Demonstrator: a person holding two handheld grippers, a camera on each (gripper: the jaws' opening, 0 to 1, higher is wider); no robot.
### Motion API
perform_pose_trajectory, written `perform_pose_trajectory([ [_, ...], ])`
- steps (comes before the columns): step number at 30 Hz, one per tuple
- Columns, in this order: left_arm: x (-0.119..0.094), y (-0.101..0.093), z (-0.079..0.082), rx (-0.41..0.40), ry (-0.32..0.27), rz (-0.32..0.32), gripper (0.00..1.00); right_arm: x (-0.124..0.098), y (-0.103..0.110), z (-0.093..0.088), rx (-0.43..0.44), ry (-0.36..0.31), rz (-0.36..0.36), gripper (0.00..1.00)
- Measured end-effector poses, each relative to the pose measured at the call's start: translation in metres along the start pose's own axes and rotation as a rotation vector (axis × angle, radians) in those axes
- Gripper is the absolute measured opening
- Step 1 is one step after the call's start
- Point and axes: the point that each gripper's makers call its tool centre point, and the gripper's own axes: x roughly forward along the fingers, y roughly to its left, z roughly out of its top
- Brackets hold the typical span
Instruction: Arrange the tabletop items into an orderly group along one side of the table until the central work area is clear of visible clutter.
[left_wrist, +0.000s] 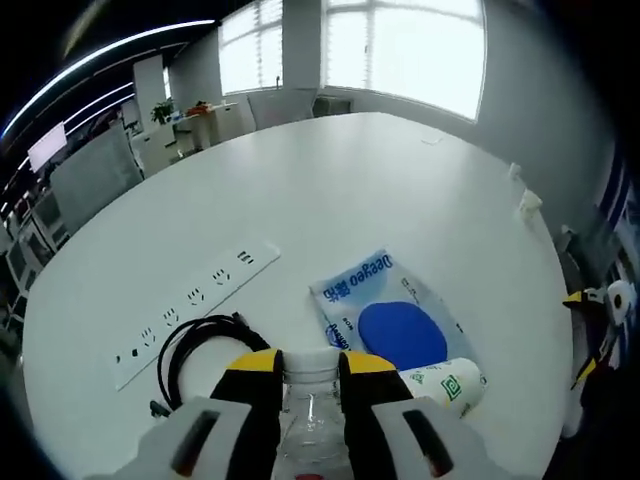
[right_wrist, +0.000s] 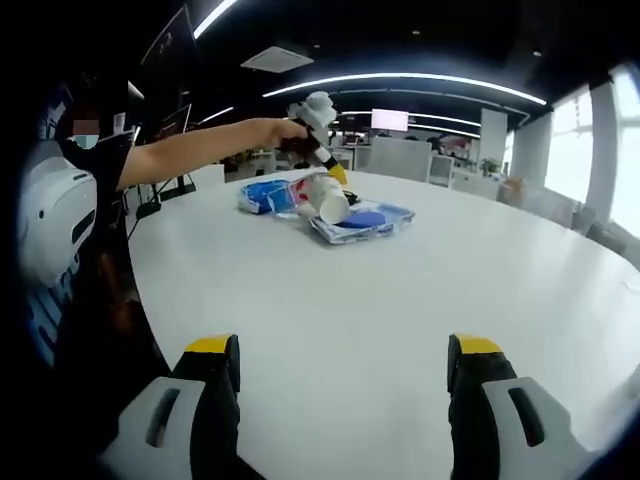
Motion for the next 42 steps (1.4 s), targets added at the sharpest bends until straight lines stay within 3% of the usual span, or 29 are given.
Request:
perform_pose_trajectory([
  [9, -0.02, -0.009, 0.007, 0.061, -0.042, 0.005, 0.19, 0.002, 0.007, 0.006, -0.018, -0.012, 0.018, 0.82],
  [20, -0.037, -0.007, 0.008, 0.047, -0.113, 0.007, 0.19, 0.0, 0.011, 0.009, -0.026, -0.016, 0.021, 0.82],
  [35, -0.081, -0.002, 0.004, 0.019, -0.32, 0.066, 0.19, 0.0, 0.022, 0.017, -0.045, -0.028, 0.033, 0.82],
  [42, -0.1, 0.003, -0.001, 0.0, -0.371, 0.084, 0.19, 0.0, 0.029, 0.022, -0.066, -0.031, 0.043, 0.82],
])
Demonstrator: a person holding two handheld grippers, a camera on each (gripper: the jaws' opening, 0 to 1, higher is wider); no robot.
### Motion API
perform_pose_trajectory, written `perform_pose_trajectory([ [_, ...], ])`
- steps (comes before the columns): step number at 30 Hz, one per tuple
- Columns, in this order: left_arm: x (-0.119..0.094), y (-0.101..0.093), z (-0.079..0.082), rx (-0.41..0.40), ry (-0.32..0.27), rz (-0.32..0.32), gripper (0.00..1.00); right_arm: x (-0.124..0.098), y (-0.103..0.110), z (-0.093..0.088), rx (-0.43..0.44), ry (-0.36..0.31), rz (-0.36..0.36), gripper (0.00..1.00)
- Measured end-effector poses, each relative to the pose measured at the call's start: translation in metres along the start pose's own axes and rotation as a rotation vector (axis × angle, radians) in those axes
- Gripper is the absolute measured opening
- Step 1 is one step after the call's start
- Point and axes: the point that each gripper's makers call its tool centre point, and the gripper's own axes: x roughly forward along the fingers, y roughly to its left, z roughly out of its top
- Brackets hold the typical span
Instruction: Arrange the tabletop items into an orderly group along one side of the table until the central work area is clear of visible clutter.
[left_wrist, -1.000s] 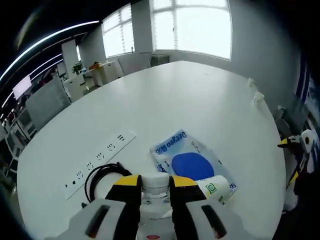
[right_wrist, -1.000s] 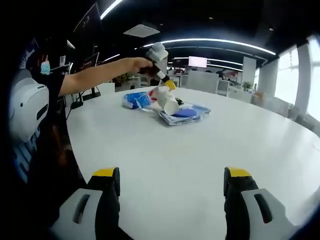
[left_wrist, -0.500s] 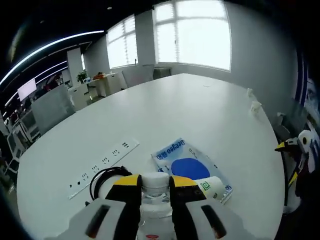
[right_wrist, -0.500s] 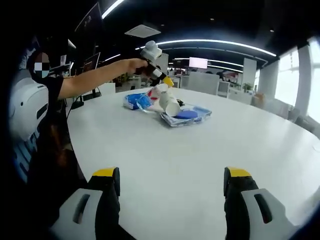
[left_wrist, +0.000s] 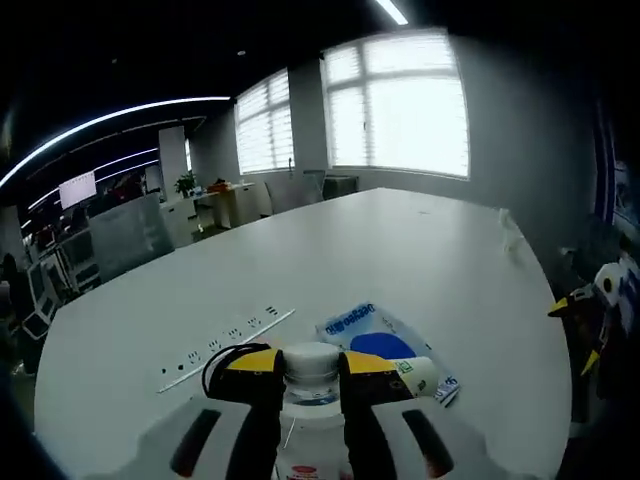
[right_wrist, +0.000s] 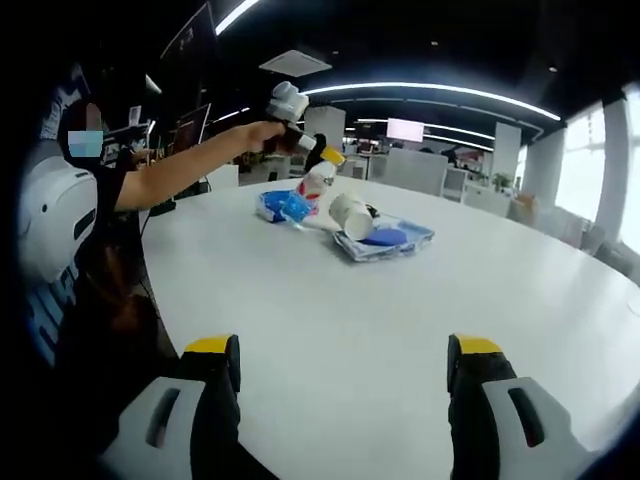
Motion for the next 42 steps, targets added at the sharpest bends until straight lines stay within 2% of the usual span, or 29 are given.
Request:
perform_pose_trajectory([
  [9, -0.025, 0.003, 0.0, -0.002, -0.097, 0.048, 0.19, -0.002, 0.003, 0.005, -0.014, -0.012, -0.002, 0.82],
  [16, -0.042, 0.013, -0.002, -0.039, -0.127, 0.061, 0.19, -0.002, 0.004, 0.005, -0.02, -0.012, -0.004, 0.82],
  [27, -0.07, 0.011, -0.009, -0.03, -0.211, 0.11, 0.2, 0.0, 0.009, 0.004, -0.02, -0.009, 0.008, 0.82],
  [42, -0.089, 0.01, -0.017, -0.011, -0.235, 0.133, 0.2, 0.005, 0.022, 0.007, -0.035, 0.001, 0.025, 0.82],
])
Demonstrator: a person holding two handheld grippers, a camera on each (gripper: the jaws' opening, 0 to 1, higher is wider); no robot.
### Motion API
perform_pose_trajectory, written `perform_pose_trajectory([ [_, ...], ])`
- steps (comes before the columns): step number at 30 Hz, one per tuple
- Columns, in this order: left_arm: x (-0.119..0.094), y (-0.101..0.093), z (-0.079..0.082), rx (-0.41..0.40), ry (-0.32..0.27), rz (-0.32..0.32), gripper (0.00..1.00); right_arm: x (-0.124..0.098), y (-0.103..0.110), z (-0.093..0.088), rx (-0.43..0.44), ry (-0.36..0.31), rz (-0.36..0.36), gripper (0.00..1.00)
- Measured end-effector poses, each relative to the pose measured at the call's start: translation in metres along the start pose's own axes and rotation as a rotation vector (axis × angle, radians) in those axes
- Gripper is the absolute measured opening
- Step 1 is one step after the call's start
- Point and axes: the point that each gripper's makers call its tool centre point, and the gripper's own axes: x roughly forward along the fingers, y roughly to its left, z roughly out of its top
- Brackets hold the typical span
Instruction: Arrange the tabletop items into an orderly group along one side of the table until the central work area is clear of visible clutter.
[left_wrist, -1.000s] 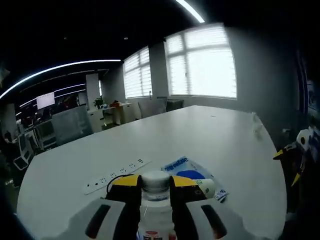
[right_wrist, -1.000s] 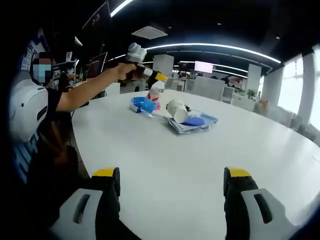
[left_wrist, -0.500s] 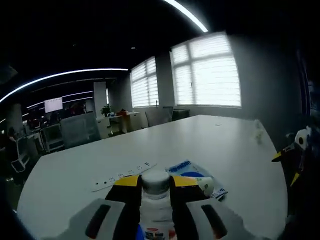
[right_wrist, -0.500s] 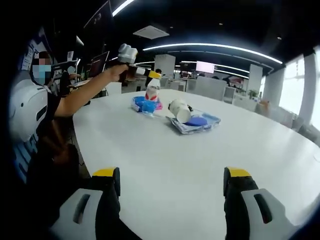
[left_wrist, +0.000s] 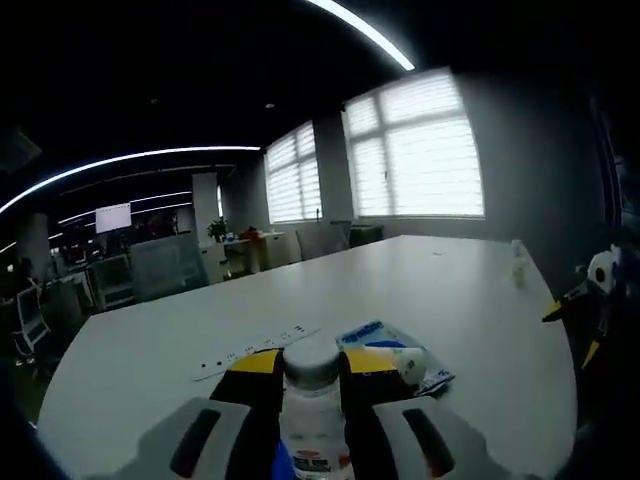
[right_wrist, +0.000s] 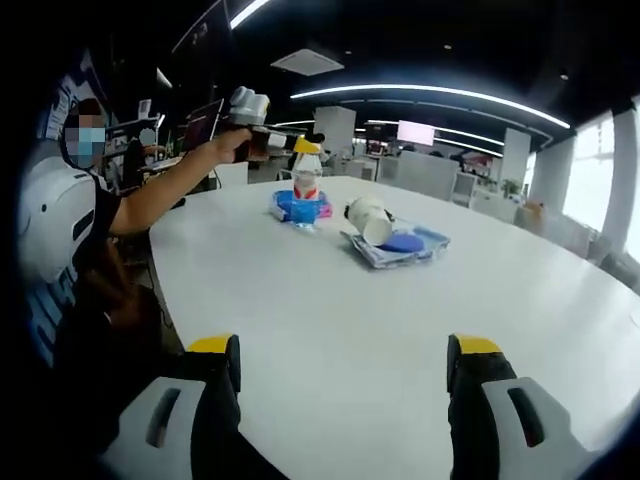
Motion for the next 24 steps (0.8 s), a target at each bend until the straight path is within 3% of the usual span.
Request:
perform_pose_trajectory([
  [14, -0.003, 0.003, 0.0, 0.014, -0.023, 0.004, 0.2, 0.005, 0.006, 0.002, -0.006, 0.003, 0.012, 0.82],
  [18, -0.004, 0.0, 0.0, 0.073, -0.03, -0.083, 0.21, 0.002, 0.005, 0.0, -0.004, 0.004, 0.005, 0.82],
  [23, -0.009, 0.005, 0.009, -0.053, -0.078, -0.181, 0.23, -0.002, 0.001, -0.002, 0.003, 0.006, -0.013, 0.82],
  [24, -0.01, 0.001, 0.012, -0.011, -0.092, -0.24, 0.22, -0.002, 0.001, -0.003, 0.003, 0.008, -0.016, 0.82],
])
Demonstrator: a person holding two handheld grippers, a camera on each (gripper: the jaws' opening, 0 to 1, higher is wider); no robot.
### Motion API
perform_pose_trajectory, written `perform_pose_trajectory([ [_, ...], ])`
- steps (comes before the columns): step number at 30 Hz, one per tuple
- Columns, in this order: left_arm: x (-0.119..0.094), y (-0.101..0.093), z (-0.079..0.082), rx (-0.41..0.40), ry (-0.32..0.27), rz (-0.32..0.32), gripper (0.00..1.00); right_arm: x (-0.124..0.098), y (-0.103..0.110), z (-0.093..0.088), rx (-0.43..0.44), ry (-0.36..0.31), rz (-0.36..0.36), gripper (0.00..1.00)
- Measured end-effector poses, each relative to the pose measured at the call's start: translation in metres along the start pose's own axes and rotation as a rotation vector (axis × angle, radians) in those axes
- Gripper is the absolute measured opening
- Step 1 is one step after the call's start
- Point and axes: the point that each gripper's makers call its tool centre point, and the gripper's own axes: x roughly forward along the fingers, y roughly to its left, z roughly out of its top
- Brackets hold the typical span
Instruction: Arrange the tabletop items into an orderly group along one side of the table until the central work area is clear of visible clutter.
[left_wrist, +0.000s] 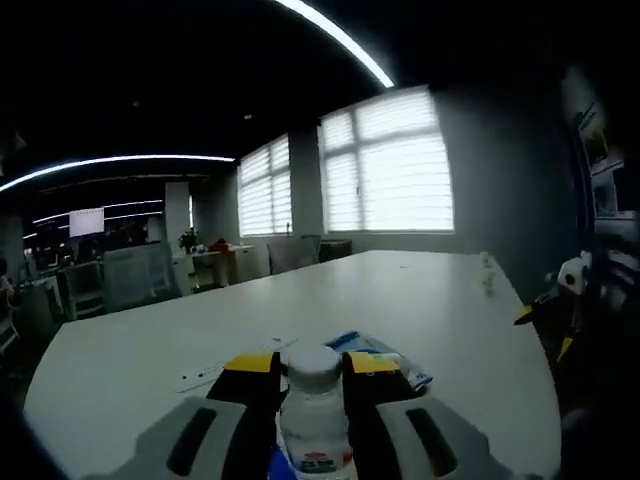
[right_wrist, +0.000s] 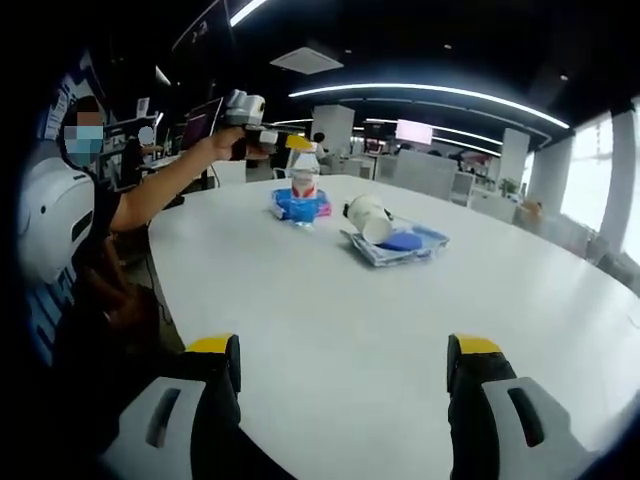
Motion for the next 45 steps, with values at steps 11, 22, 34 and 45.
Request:
perform_pose_trajectory([
  [11, 0.006, -0.021, 0.001, 0.169, 0.025, -0.332, 0.31, -0.001, 0.003, 0.001, -0.004, -0.002, -0.003, 0.82],
  [22, 0.012, -0.018, 0.002, 0.184, -0.01, -0.519, 0.37, -0.006, -0.002, -0.003, 0.006, 0.017, -0.037, 0.81],
  [34, 0.019, -0.017, -0.001, 0.117, -0.096, -0.587, 0.33, 0.004, -0.002, -0.001, 0.014, 0.032, -0.037, 0.82],
  [45, 0.019, -0.018, -0.013, 0.099, -0.108, -0.709, 0.36, 0.019, 0.0, 0.002, 0.013, 0.051, -0.027, 0.82],
])
